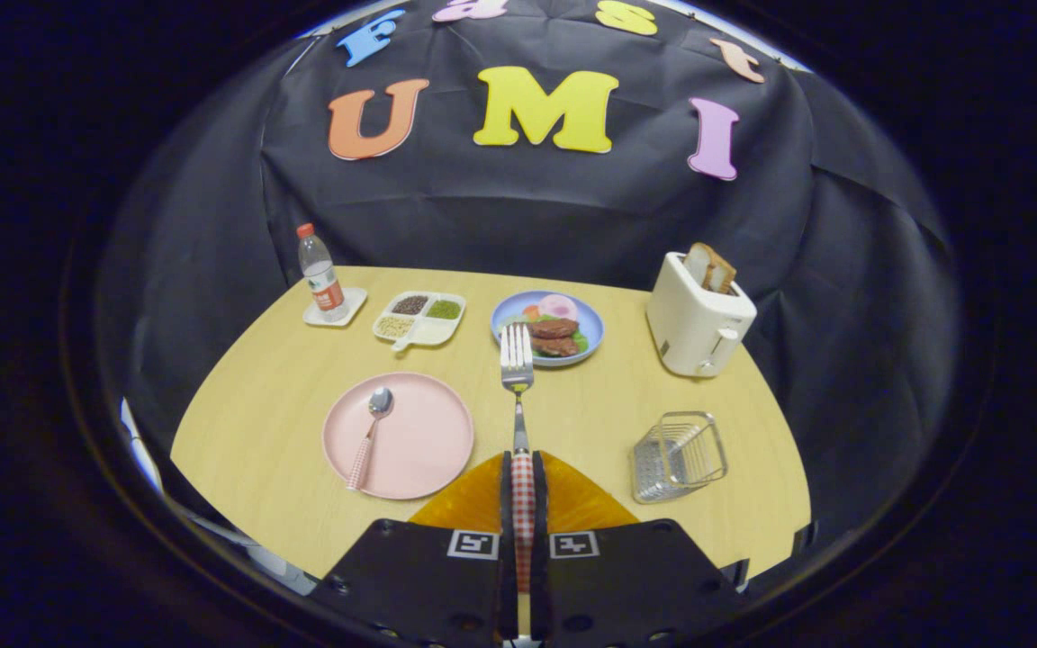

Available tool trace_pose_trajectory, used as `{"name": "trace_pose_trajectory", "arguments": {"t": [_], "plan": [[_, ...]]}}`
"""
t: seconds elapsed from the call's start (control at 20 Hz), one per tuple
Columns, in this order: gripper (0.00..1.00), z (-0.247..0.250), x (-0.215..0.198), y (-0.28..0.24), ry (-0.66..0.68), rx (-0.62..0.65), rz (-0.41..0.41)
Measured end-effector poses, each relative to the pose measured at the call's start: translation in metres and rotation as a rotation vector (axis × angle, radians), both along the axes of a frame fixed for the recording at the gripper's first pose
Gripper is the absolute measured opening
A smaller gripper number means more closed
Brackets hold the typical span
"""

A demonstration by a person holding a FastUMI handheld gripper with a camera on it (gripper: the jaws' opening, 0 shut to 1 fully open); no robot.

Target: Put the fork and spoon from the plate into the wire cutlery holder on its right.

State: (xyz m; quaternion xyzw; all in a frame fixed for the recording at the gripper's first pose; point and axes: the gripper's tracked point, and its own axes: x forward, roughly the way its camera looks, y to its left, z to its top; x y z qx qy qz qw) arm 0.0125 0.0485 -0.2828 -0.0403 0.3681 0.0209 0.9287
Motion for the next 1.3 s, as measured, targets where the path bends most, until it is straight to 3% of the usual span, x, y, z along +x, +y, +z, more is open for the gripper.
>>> {"name": "trace_pose_trajectory", "arguments": {"t": [0.55, 0.9, 1.3], "plan": [[0.06, 0.056, -0.007, -0.125, 0.002, 0.013, 0.001], [0.06, 0.031, -0.018, -0.179, 0.176, 0.021, -0.006], [0.06, -0.014, -0.029, -0.196, 0.429, 0.061, -0.026]]}}
